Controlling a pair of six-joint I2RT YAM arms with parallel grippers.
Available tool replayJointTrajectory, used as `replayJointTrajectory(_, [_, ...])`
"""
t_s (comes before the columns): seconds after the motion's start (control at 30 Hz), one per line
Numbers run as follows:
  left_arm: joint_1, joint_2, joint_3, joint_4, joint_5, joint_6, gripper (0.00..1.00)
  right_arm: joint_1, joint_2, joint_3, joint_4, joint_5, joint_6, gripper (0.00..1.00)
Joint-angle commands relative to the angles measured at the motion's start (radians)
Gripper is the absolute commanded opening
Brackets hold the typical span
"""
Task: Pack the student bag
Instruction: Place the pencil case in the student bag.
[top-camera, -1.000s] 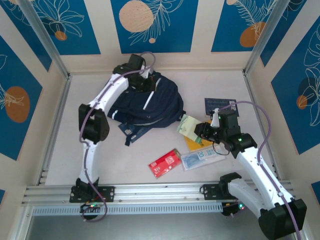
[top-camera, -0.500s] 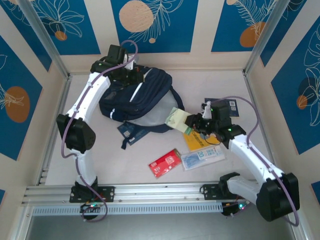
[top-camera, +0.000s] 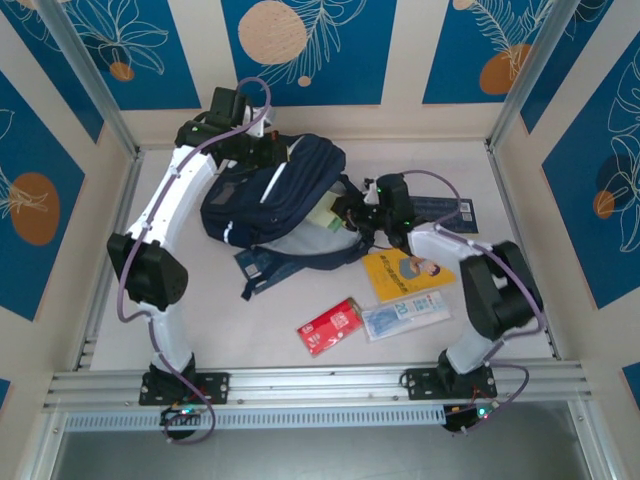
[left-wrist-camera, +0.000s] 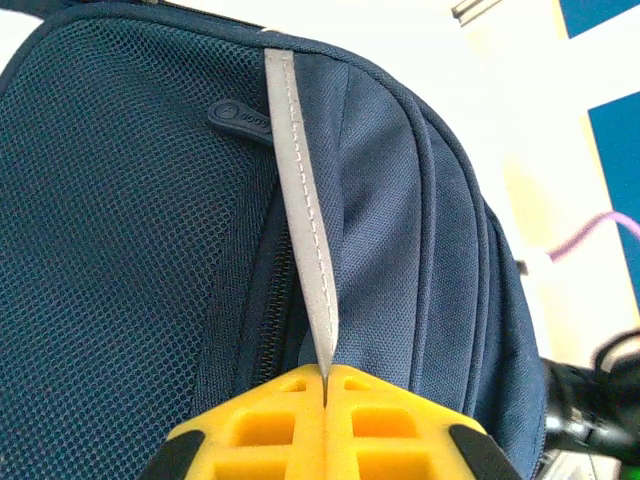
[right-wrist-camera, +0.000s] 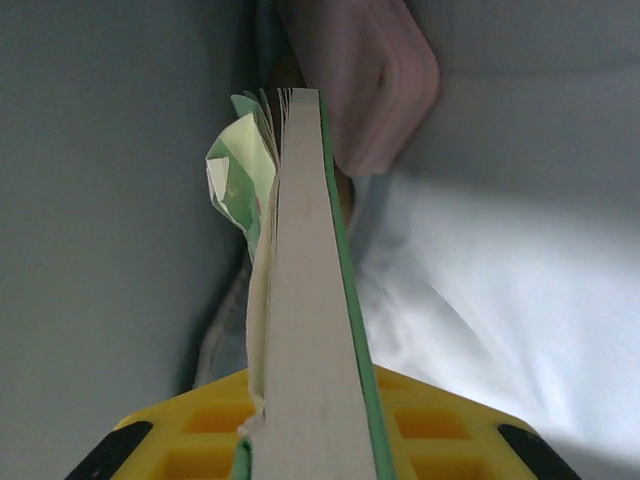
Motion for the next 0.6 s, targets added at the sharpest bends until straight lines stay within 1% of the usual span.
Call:
replayJointTrajectory(0.0, [0.000,-0.082,0.015,0.074,0.097,-0.029,0.00,0.037,0.091,0.107,0.184,0.013,0.129,0.13])
replayJointTrajectory(0.1, [0.000,-0.085,0.015,0.081,0.112,-0.036,0.00,0.061,0.188,0.199,0.189,0.089,0.167,0.15])
replayJointTrajectory(0.2, [-0.001,-0.087,0.016,0.081,0.117,-0.036,0.00,0.085,0.298,0.339,0.132,0.143,0.194,0.19])
replayJointTrajectory(0.3, [0.000,-0.089,0.018,0.093,0.131,-0.046,0.00,0.110,0.416,0.503,0.005,0.225,0.193,0.24])
replayJointTrajectory(0.37, [0.001,-0.086,0.020,0.106,0.144,-0.061,0.00,0.122,0.507,0.620,-0.082,0.260,0.224,0.27])
replayJointTrajectory(0.4, [0.000,-0.084,0.016,0.117,0.156,-0.071,0.00,0.124,0.554,0.668,-0.098,0.255,0.244,0.30])
replayJointTrajectory(0.43, [-0.001,-0.081,0.008,0.134,0.171,-0.085,0.00,0.124,0.603,0.730,-0.106,0.240,0.253,0.36])
replayJointTrajectory(0.5, [-0.001,-0.068,0.002,0.145,0.191,-0.099,0.00,0.133,0.678,0.836,-0.129,0.224,0.249,0.49])
replayJointTrajectory(0.57, [0.001,-0.055,0.000,0.135,0.185,-0.089,0.00,0.141,0.719,0.921,-0.161,0.205,0.200,0.64])
